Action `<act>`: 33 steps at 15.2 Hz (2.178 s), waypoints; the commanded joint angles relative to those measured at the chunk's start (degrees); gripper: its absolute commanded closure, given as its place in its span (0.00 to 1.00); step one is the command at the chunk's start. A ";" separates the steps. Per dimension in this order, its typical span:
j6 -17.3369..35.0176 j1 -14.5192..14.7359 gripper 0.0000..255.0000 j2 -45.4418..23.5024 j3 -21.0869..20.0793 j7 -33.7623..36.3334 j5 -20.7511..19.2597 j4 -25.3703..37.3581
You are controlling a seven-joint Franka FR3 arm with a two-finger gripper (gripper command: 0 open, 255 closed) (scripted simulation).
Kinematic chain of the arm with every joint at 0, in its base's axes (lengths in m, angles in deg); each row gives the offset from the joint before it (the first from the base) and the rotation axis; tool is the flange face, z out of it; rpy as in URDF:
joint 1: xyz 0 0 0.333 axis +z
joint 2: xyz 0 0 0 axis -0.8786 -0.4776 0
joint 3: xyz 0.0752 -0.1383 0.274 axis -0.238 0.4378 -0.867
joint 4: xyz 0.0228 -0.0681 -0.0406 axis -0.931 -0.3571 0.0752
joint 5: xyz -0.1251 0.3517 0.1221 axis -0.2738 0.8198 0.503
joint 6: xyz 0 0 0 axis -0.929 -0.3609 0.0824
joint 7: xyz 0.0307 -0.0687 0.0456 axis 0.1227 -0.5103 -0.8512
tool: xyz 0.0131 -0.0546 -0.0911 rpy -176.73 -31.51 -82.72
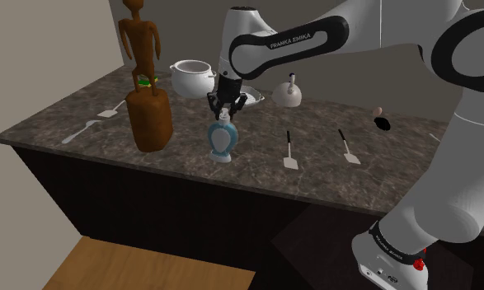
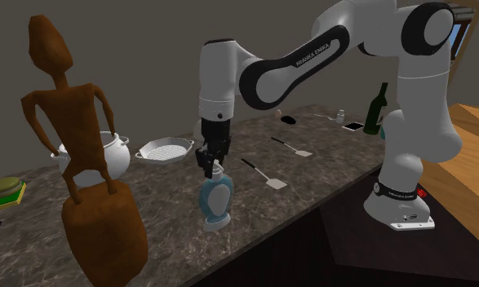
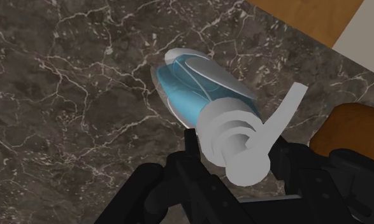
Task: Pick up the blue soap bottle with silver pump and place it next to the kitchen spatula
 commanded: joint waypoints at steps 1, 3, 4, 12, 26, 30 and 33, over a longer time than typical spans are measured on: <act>0.01 0.01 1.00 -0.02 -0.01 0.00 0.02 -0.02; -0.65 0.01 1.00 0.23 -0.05 -0.03 0.10 0.40; -1.34 0.00 1.00 0.47 -0.08 -0.09 0.19 0.86; -7.02 -0.05 1.00 1.92 -0.24 -0.44 0.71 5.13; -11.65 -4.52 1.00 18.68 2.40 -8.82 5.71 -6.54; -13.31 -6.04 1.00 25.92 4.73 -13.12 7.16 -12.12; -15.05 -7.04 1.00 30.96 6.76 -16.31 7.69 -15.51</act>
